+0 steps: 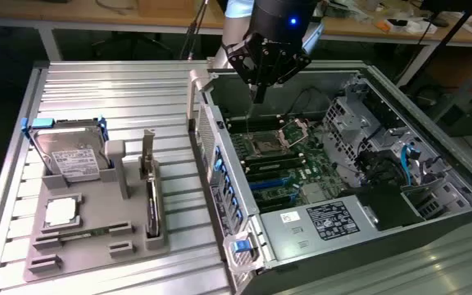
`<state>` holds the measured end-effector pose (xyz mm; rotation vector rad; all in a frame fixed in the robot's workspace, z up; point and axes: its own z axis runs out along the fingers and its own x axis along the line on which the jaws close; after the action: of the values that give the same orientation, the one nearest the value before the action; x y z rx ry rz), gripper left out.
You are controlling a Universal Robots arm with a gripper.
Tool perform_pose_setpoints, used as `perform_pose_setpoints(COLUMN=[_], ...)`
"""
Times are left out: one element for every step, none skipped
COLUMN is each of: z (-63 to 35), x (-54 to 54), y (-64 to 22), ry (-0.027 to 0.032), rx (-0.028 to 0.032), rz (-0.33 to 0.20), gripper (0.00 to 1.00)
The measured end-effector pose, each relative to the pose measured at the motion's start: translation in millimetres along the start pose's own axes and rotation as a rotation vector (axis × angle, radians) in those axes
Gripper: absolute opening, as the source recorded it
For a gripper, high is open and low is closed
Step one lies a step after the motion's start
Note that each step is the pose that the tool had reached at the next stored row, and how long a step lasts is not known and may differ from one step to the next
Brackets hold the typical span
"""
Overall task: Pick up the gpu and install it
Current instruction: 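Reach for the gpu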
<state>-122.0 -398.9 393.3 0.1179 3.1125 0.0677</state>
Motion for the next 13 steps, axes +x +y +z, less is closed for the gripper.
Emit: perform_pose_setpoints(z=[0.0, 0.0, 0.0, 0.0, 0.0, 0.0, 0.0, 0.0, 0.0, -0.1, -0.1, -0.1, -0.2], x=[0.0, 0.0, 0.0, 0.0, 0.0, 0.5, 1.2, 2.1, 2.8, 3.4, 4.0, 4.8, 5.4], y=[0.0, 0.0, 0.0, 0.0, 0.0, 0.0, -0.1, -0.2, -0.2, -0.2, -0.3, -0.4, -0.4], ry=[0.0000, 0.0000, 0.0000, 0.0001, 0.0000, -0.0001, -0.0001, -0.0002, -0.0001, 0.0000, 0.0000, 0.0000, 0.0000], rx=[0.0000, 0.0000, 0.0000, 0.0001, 0.0001, 0.0000, -0.0001, -0.0002, 0.0000, 0.0000, 0.0001, 0.0000, 0.0001], rz=[0.000, 0.000, 0.000, 0.000, 0.000, 0.000, 0.000, 0.000, 0.000, 0.000, 0.000, 0.000, 0.000], gripper=[0.11, 0.11, 0.11, 0.11, 0.11, 0.11, 0.11, 0.11, 0.11, 0.11, 0.11, 0.11, 0.11])
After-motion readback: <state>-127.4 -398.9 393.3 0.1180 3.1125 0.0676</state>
